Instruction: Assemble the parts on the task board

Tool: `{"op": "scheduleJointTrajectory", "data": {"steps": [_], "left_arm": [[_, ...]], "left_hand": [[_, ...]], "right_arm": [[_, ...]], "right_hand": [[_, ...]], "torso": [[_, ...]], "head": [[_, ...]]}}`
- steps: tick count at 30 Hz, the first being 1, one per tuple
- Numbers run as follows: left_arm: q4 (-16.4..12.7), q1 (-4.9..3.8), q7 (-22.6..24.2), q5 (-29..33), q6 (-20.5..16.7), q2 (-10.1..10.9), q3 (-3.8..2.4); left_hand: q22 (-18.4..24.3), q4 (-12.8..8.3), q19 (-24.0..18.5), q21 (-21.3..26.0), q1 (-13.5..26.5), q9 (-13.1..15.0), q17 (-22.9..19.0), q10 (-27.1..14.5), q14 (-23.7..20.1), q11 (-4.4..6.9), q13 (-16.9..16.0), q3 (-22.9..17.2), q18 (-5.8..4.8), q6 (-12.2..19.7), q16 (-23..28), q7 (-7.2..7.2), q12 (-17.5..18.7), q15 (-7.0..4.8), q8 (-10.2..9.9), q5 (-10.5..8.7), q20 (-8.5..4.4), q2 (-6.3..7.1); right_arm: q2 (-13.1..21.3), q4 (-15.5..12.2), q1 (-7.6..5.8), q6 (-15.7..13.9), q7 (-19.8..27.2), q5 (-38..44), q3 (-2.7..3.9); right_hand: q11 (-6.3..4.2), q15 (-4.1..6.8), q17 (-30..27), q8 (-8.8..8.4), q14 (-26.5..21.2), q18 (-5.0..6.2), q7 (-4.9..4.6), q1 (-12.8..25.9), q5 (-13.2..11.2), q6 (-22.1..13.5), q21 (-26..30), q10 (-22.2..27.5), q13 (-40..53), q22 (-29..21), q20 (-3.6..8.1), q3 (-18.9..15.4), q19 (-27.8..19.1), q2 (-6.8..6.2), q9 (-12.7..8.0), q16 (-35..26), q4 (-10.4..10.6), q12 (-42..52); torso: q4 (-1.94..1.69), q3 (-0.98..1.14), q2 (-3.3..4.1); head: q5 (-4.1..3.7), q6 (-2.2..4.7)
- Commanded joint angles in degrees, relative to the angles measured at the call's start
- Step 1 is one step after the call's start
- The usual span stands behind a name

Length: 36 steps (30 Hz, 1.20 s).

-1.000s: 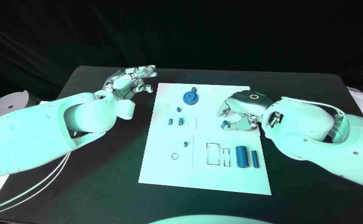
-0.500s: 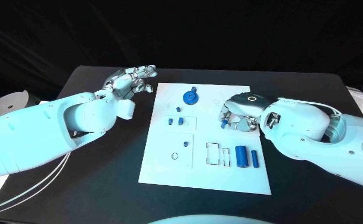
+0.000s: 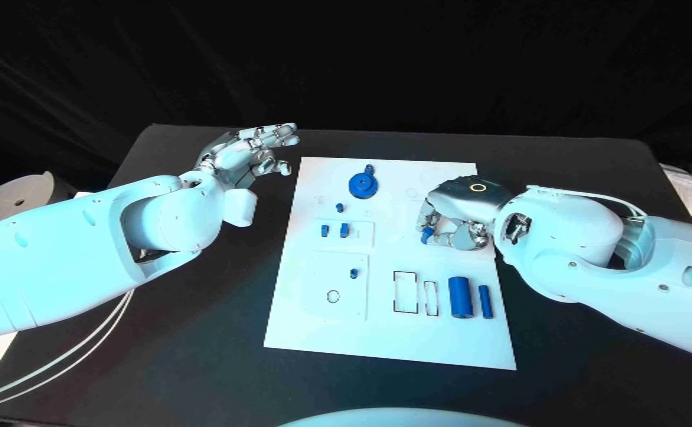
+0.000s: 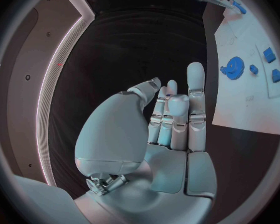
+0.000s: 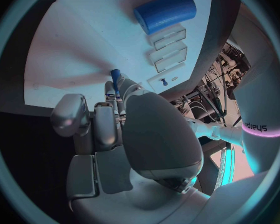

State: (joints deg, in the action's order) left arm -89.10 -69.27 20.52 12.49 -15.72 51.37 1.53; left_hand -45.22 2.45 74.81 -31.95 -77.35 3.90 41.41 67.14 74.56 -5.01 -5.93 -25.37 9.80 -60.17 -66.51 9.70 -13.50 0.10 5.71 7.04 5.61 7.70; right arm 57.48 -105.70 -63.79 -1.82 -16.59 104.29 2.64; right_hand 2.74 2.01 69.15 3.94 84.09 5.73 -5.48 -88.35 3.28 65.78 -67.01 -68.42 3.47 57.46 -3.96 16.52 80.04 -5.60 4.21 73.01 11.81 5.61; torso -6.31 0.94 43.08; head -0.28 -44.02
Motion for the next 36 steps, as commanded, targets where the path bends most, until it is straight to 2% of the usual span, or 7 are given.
{"op": "scheduleJointTrajectory", "data": {"steps": [1,6,12,23,27,31,36], "left_arm": [[-0.1,-0.02,0.3,-0.3,1.1,-0.1,-0.03],[-0.1,-0.02,0.3,-0.3,1.1,-0.1,-0.03],[0.1,-0.01,0.3,-0.3,1.1,-0.1,-0.03],[0.2,-0.01,0.2,-0.3,1.1,-0.2,-0.03],[0.2,-0.01,0.1,-0.3,1.3,-0.3,-0.03],[0.2,0.0,0.1,-0.3,1.3,-0.3,-0.03],[0.2,0.0,0.1,-0.3,1.4,-0.4,-0.03]], "left_hand": [[0.1,-0.4,-0.5,0.2,-0.7,-0.1,-0.1,-0.4,-0.4,-0.03,-0.1,0.1,0.55,0.4,0.3,-0.02,-0.1,0.07,0.0,0.3,0.07,-0.01],[0.1,-0.4,-0.5,0.2,-0.7,-0.1,-0.1,-0.4,-0.4,-0.03,-0.1,0.1,0.55,0.4,0.3,-0.02,-0.1,0.07,0.0,0.3,0.07,-0.01],[0.1,-0.4,-0.5,0.2,-0.7,-0.1,-0.1,-0.4,-0.4,-0.03,-0.1,0.1,0.55,0.4,0.3,-0.02,-0.1,0.07,0.0,0.3,0.07,-0.01],[0.1,-0.4,-0.5,0.2,-0.7,-0.1,-0.1,-0.4,-0.4,-0.03,-0.1,0.1,0.55,0.4,0.3,-0.02,-0.1,0.07,0.0,0.3,0.07,-0.01],[0.1,-0.4,-0.5,0.2,-0.7,-0.1,-0.1,-0.4,-0.4,-0.03,-0.1,0.1,0.55,0.4,0.3,-0.02,-0.1,0.07,0.0,0.3,0.07,-0.01],[0.1,-0.4,-0.5,0.2,-0.7,-0.1,-0.1,-0.4,-0.4,-0.03,-0.1,0.1,0.55,0.4,0.3,-0.02,-0.1,0.07,0.0,0.3,0.07,-0.01],[0.1,-0.4,-0.5,0.2,-0.7,-0.1,-0.1,-0.4,-0.4,-0.03,-0.1,0.1,0.55,0.4,0.3,-0.02,-0.1,0.07,0.0,0.3,0.07,-0.01]], "right_arm": [[-0.1,0.1,0.26,0.3,0.4,0.8,-0.13],[0.0,-0.3,0.28,-3.7,0.7,0.8,-0.11],[0.7,-1.0,-0.18,-6.6,0.6,-0.5,0.07],[1.2,-3.1,-2.03,-7.0,1.5,-5.8,0.58],[0.2,-4.8,-2.33,-6.9,2.4,-7.7,0.63],[-1.5,-6.1,-2.01,-6.7,3.2,-8.4,0.62],[-4.9,-7.4,-0.3,-6.7,5.0,-7.3,0.41]], "right_hand": [[-0.15,0.52,0.1,0.45,2.6,0.55,0.0,0.0,-0.3,0.9,-0.5,-1.0,0.1,0.2,0.5,0.8,0.2,-0.63,0.1,0.4,0.0,-0.4],[-0.42,0.5,0.8,0.91,2.8,0.36,0.07,0.6,-0.3,2.5,-1.1,-3.1,0.3,1.1,0.58,1.8,0.6,-0.46,0.4,1.1,0.0,-0.3],[-0.44,0.42,1.0,0.94,2.8,0.33,0.06,0.9,-0.3,2.9,-1.3,-3.6,0.3,1.2,0.58,2.2,0.7,-0.44,0.5,1.3,0.0,-0.5],[-0.42,0.37,1.1,0.9,2.8,0.32,0.05,1.1,-0.3,2.9,-1.3,-3.6,0.2,1.3,0.59,2.3,0.7,-0.45,0.5,1.4,0.0,-0.6],[-0.34,0.31,1.1,0.79,2.8,0.33,-0.06,1.0,-0.3,2.9,-1.4,-3.6,0.2,1.3,0.6,2.5,0.7,-0.48,0.5,1.5,-0.1,-0.8],[-0.26,0.25,1.1,0.69,2.8,0.32,-0.18,1.0,-0.2,2.9,-1.4,-3.6,0.2,1.3,0.59,2.8,0.7,-0.48,0.5,1.5,-0.3,-1.0],[-0.15,0.15,1.2,0.51,2.8,0.32,-0.35,0.9,-0.2,2.7,-1.4,-3.6,0.2,1.3,0.55,3.1,0.7,-0.47,0.5,1.6,-0.5,-1.3]], "torso": [[0.01,0.0,-0.01],[0.03,0.02,0.0],[-0.04,-0.02,-0.05],[0.12,0.04,0.01],[-0.19,-0.01,0.03],[-0.18,-0.01,0.02],[-0.08,-0.07,-0.01]], "head": [[-0.01,-0.03],[-0.01,0.0],[-0.11,0.03],[0.06,0.05],[-0.03,-0.15],[0.44,-0.38],[1.08,-0.7]]}}
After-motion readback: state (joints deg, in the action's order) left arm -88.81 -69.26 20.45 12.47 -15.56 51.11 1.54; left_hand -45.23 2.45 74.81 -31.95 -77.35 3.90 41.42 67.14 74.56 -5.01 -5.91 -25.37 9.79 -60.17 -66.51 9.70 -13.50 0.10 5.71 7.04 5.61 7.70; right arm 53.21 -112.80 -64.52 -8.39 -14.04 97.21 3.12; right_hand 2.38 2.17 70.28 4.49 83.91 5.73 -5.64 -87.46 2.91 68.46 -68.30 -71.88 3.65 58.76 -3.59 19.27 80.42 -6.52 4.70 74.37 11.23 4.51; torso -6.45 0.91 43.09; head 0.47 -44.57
